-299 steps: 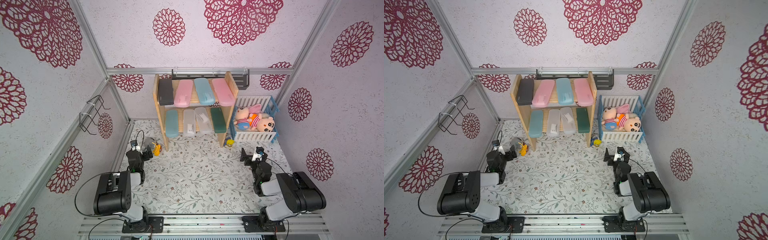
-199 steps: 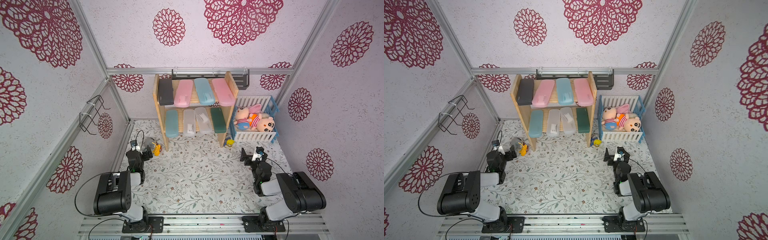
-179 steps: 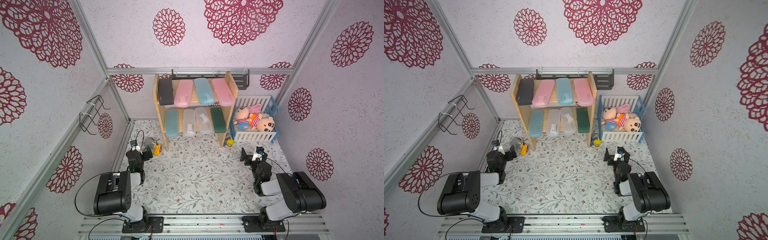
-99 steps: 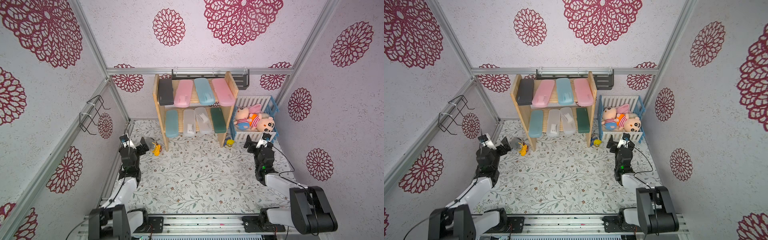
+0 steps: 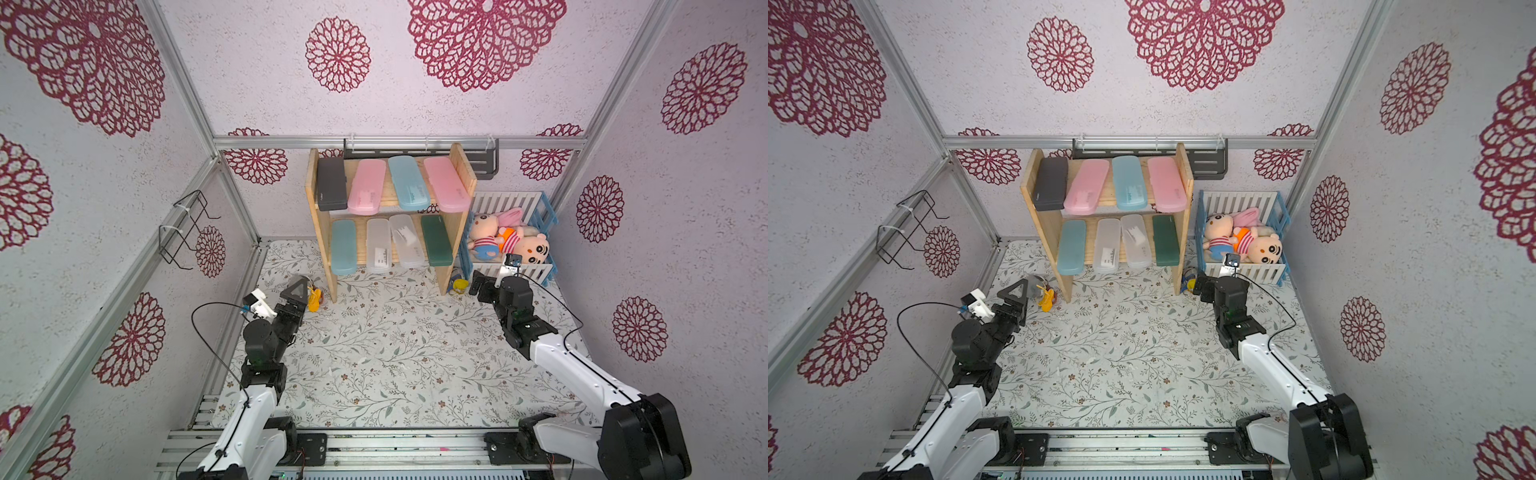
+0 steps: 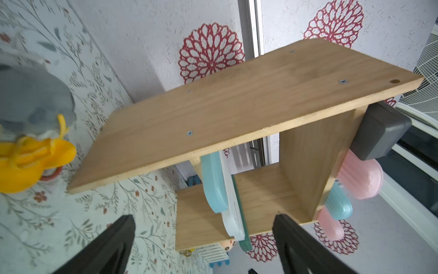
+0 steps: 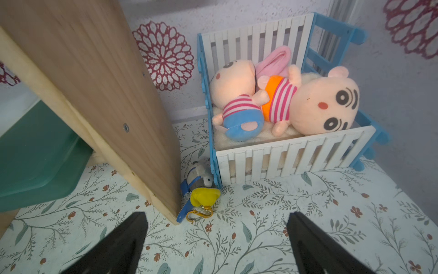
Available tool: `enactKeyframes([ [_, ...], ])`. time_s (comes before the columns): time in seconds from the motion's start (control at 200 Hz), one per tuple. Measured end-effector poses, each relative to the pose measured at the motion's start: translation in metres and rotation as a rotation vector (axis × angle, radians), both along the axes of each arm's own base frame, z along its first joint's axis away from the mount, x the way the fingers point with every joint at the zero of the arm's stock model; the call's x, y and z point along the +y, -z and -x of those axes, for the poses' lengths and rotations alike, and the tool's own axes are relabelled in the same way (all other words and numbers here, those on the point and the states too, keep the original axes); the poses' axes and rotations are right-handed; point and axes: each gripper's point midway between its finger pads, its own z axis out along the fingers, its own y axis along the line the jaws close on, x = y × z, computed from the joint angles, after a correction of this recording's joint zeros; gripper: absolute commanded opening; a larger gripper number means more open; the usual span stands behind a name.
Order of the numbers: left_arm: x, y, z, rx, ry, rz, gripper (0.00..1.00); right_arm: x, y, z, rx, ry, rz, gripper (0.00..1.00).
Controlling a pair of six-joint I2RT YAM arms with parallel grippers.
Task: Remove the pencil cases from the shelf
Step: Pick up the pencil case from the shelf.
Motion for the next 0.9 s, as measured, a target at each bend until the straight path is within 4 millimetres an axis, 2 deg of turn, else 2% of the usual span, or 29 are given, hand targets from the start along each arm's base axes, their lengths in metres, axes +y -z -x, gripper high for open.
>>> enactKeyframes([
  [0.115,-0.024,0.006,-0.012,0.021,0.073,0.054,0.97,0.002,0.0,0.0,0.024,0.002,-0.015,0.99],
  [0.245,-0.042,0.012,-0.032,0.028,0.12,0.09,0.99,0.003,-0.001,-0.001,0.039,0.004,-0.029,0.99],
  [0.325,-0.047,0.017,-0.044,0.021,0.134,0.122,1.0,0.003,-0.002,-0.001,0.047,0.005,-0.037,0.99],
  [0.44,-0.053,0.024,-0.062,0.013,0.148,0.176,0.96,0.005,0.001,-0.002,0.063,0.0,-0.041,0.99],
  [0.575,-0.061,0.022,-0.082,-0.028,0.17,0.239,0.92,0.007,0.004,-0.007,0.082,-0.006,-0.038,0.99],
  [0.725,-0.071,0.019,-0.093,-0.055,0.193,0.274,0.9,0.009,0.007,-0.012,0.095,-0.007,-0.032,0.99],
  [0.9,-0.085,0.008,-0.095,-0.069,0.211,0.254,0.88,0.009,0.016,-0.014,0.117,-0.009,-0.022,0.99],
])
